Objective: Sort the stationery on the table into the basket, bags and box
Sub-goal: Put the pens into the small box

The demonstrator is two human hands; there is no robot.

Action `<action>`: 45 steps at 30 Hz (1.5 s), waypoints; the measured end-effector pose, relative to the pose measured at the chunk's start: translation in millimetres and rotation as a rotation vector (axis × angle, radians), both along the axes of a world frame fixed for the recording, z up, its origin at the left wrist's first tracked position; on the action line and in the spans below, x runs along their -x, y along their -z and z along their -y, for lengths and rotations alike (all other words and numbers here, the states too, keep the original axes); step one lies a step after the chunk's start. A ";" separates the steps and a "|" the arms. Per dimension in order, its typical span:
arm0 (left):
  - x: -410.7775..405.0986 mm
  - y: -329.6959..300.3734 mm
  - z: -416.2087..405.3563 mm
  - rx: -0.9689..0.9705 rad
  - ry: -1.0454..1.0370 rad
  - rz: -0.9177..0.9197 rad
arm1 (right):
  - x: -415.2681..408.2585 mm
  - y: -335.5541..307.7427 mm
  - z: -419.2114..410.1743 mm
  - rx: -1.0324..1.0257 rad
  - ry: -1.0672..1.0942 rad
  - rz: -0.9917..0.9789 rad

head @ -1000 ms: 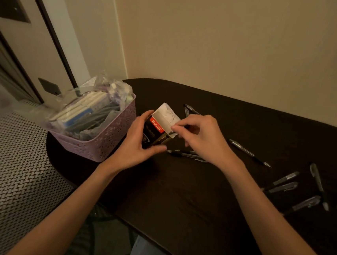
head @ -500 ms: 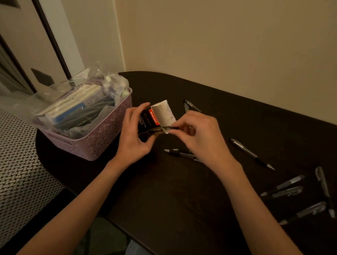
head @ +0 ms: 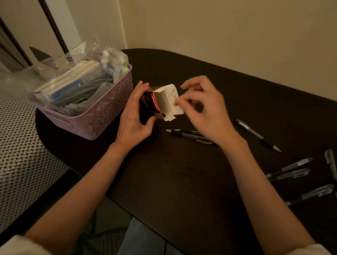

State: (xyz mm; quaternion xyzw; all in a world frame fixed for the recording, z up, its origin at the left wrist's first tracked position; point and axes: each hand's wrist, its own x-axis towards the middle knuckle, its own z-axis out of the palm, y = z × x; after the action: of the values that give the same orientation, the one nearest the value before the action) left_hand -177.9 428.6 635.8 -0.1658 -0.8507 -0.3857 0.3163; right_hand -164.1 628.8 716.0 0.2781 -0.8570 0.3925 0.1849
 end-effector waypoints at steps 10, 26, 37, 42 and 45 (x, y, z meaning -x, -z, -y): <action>2.0 2.4 -0.3 0.082 -0.035 -0.020 | 20.5 16.1 -26.1 -0.578 0.082 0.580; 1.5 4.1 -2.5 0.128 -0.099 -0.017 | -1.1 -29.1 -36.4 -0.071 0.225 0.248; 4.0 5.5 -3.4 0.192 -0.116 -0.027 | -32.7 -54.9 -18.8 -0.246 0.105 0.265; 3.5 6.1 -2.7 0.227 -0.138 -0.069 | -23.4 -33.7 -3.7 -0.350 0.111 0.217; 4.9 6.6 -1.7 0.205 -0.145 -0.088 | -18.9 -22.8 1.6 -0.361 0.101 0.158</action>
State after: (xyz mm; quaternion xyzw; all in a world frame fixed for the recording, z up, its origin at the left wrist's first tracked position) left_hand -182.8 430.4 629.2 -0.1520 -0.8807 -0.2651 0.3620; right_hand -145.2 627.2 738.8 0.2316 -0.9381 0.2434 0.0835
